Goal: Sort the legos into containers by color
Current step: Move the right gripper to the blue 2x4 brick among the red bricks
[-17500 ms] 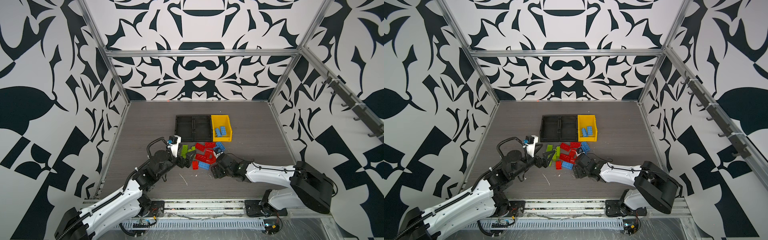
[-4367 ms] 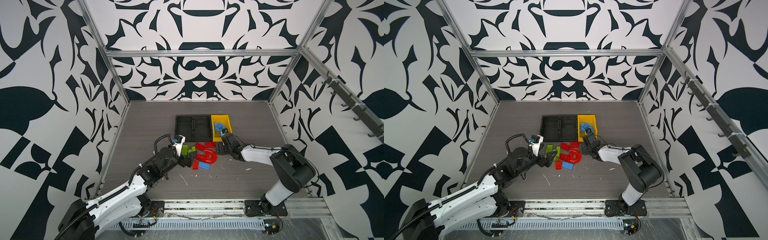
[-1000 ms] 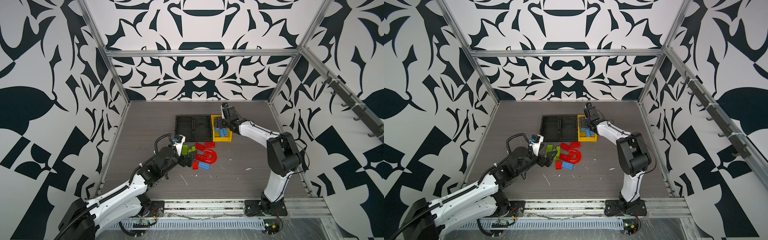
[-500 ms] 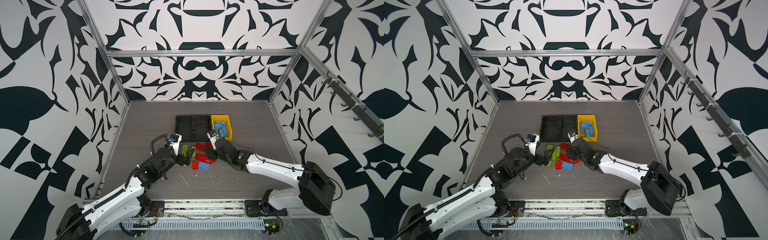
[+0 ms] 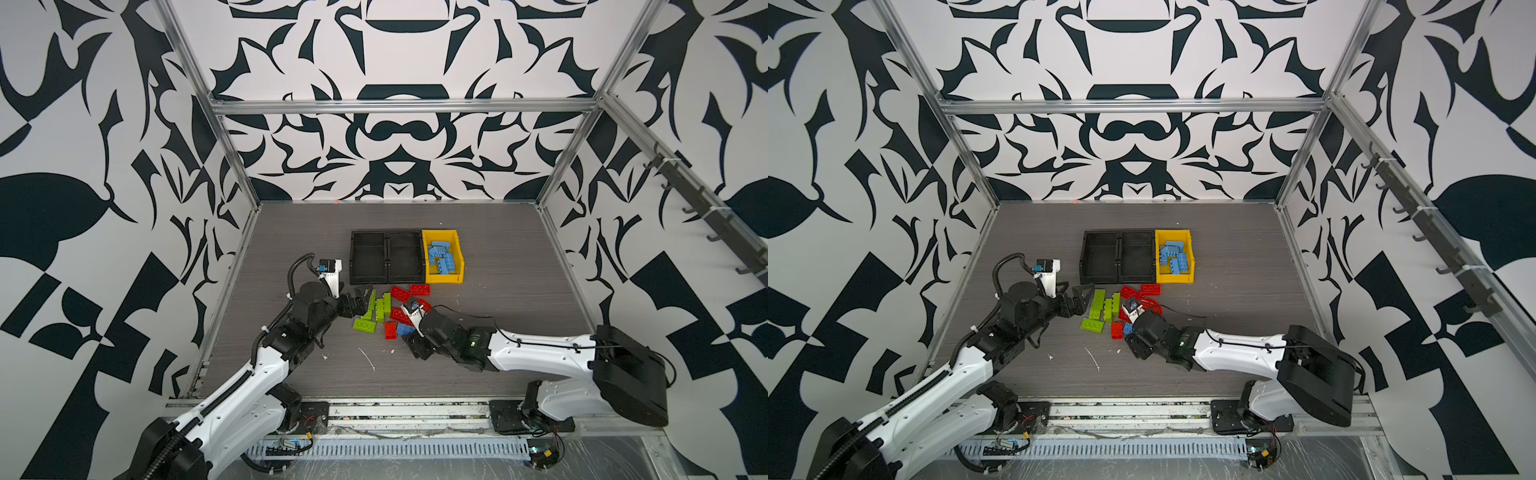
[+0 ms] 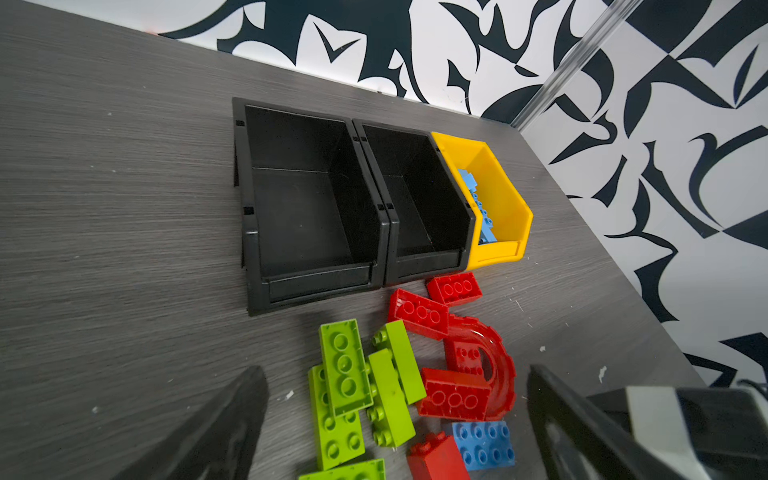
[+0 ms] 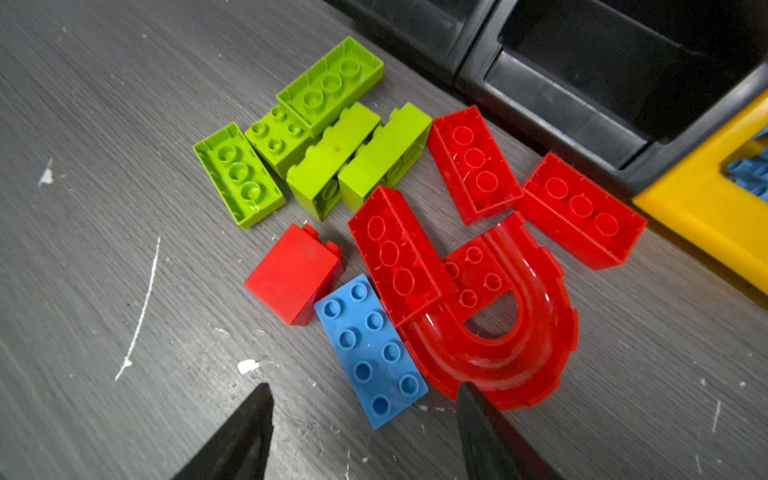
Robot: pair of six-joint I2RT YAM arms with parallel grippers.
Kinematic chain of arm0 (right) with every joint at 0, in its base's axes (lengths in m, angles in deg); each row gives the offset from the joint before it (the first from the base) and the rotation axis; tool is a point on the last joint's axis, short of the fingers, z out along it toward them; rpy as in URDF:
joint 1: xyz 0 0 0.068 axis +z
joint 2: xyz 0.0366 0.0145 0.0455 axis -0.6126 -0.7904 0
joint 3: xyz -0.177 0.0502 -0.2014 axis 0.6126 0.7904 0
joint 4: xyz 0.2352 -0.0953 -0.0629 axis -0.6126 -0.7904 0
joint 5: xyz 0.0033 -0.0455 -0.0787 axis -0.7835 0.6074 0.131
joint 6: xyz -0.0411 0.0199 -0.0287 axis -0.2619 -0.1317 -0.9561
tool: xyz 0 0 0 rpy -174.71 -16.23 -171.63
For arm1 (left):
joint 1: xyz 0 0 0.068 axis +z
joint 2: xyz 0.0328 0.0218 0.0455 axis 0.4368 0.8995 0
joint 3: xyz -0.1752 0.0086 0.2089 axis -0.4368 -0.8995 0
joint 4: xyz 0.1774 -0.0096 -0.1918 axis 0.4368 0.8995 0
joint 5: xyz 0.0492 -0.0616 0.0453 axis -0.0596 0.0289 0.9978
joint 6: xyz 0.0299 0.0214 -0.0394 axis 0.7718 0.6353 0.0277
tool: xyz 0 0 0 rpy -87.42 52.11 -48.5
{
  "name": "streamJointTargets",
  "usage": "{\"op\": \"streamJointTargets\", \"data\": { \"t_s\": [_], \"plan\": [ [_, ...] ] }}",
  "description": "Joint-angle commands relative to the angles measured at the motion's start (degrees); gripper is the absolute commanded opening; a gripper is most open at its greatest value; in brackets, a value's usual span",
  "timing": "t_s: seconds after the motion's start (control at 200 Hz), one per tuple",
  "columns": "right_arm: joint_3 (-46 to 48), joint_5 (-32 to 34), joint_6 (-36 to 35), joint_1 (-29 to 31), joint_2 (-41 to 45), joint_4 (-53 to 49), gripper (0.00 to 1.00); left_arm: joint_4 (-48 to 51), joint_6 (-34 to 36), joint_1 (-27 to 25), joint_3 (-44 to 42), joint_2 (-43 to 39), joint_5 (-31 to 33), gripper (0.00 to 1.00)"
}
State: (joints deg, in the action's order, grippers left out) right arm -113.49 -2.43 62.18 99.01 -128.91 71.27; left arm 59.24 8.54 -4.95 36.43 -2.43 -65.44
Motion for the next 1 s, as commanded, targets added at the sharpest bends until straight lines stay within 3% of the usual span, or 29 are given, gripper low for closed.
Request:
{"op": "streamJointTargets", "data": {
  "t_s": [0.0,0.525,0.735,0.995],
  "plan": [
    [-2.3,-0.2,-0.5,0.3,-1.1,0.8,0.73,-0.5,-1.3,0.2,-0.6,-0.8,-1.6,1.0],
    [-6.5,0.0,0.0,0.7,-9.3,0.3,0.73,-1.0,-1.4,0.2,-0.7,-1.1,-1.9,1.0],
    [-5.7,-4.0,2.6,3.3,-9.4,-0.6,0.73,-1.0,-1.4,0.2,-0.7,-1.7,-2.0,1.0],
    [-5.7,-2.7,4.5,9.5,-5.7,-2.7,0.73,-0.9,-1.3,0.2,-1.0,-2.2,-2.0,1.0]
  ]
}}
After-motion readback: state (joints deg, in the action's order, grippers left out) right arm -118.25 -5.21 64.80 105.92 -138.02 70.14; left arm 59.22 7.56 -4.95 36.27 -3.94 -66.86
